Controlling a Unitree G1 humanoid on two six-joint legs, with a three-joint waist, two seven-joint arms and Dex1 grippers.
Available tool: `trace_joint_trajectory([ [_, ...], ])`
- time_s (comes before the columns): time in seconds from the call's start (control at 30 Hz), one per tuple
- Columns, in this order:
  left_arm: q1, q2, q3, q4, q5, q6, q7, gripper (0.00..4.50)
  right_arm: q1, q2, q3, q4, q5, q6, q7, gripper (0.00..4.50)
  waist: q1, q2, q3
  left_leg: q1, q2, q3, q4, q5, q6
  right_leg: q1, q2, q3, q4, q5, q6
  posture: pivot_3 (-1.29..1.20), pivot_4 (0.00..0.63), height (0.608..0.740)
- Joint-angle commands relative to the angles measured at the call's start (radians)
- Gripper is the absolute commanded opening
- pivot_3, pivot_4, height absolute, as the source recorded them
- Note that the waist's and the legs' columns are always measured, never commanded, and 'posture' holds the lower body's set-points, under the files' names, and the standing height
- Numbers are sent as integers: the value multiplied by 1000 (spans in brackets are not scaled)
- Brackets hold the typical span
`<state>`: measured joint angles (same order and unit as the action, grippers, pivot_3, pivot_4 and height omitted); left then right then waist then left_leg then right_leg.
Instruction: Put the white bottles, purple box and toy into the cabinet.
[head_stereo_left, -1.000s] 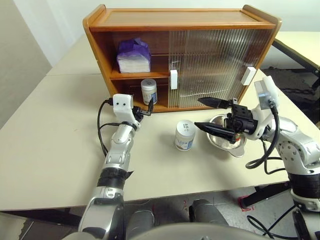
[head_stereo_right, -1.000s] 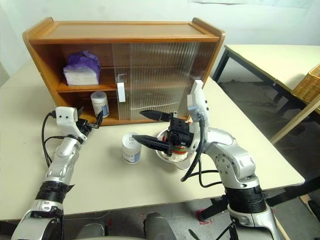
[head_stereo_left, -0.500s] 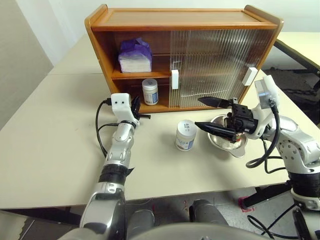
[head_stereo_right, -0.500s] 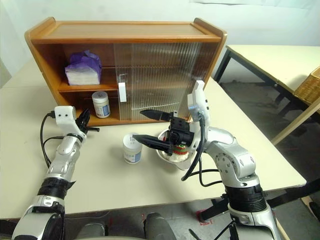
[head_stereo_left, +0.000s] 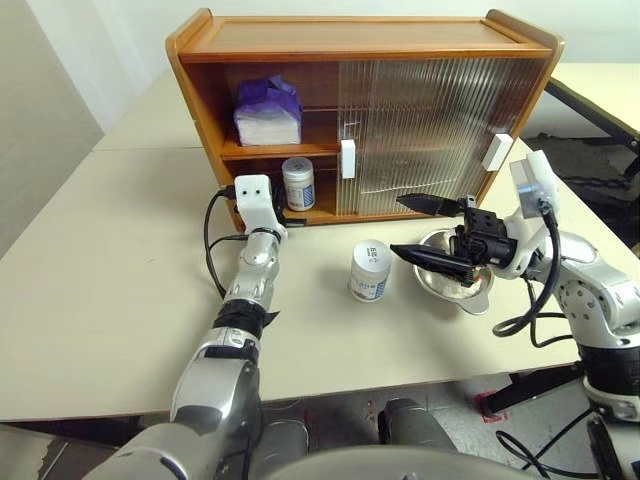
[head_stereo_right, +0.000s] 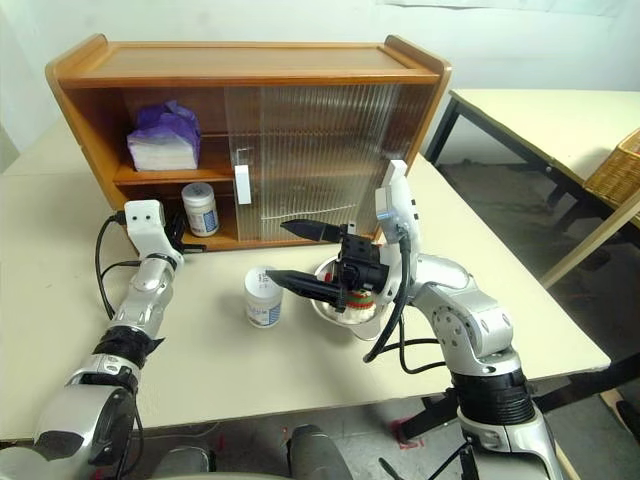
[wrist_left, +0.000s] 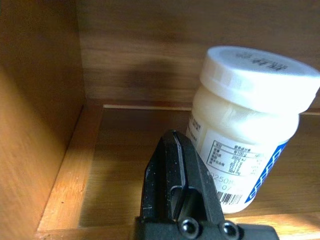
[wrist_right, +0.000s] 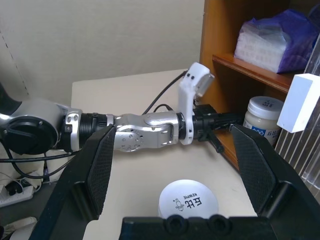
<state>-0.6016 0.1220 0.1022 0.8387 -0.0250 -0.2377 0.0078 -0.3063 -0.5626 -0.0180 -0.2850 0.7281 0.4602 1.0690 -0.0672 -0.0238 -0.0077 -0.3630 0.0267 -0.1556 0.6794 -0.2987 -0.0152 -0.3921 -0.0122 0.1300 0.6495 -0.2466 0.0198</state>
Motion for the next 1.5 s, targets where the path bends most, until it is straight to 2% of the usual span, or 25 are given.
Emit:
trace_joint_trajectory([
  [0.03, -43, -1, -8, 76, 11, -32, -21, 14, 1, -6, -5, -14, -5, 1, -6, 4500, -1, 0, 0, 0, 0, 0, 0, 0, 0, 0, 0, 0, 0, 0, 0, -184, 0, 740],
  [0.43, -128, 2, -20, 215, 9, -111, -132, 14, 13, 1, -3, -31, -5, -2, -30, 4500, -7, 0, 0, -1, 0, 0, 0, 0, 0, 0, 0, 0, 0, -1, 1, -206, 0, 740],
  [1.03, -221, -26, -27, 340, 35, -130, -196, 14, 22, -2, -12, -46, -2, -3, -52, 4500, -22, 0, 0, -1, 0, 0, 0, 0, 1, 0, 0, 0, -1, -2, 4, -231, 0, 740],
  [1.23, -200, -14, -12, 320, 33, -151, -186, 14, 29, -4, -13, -53, 2, 0, -56, 4500, -25, 0, 0, -2, 0, 0, 0, 0, 1, 0, 0, 0, -1, -2, 5, -226, 0, 740],
  [1.5, -49, 5, -2, 78, -32, -193, -294, 14, 24, 6, 1, -45, 4, 4, -54, 4500, -28, 0, 0, -2, 0, 0, -1, 0, 1, 0, 0, 0, 0, -2, 5, -197, 0, 740],
])
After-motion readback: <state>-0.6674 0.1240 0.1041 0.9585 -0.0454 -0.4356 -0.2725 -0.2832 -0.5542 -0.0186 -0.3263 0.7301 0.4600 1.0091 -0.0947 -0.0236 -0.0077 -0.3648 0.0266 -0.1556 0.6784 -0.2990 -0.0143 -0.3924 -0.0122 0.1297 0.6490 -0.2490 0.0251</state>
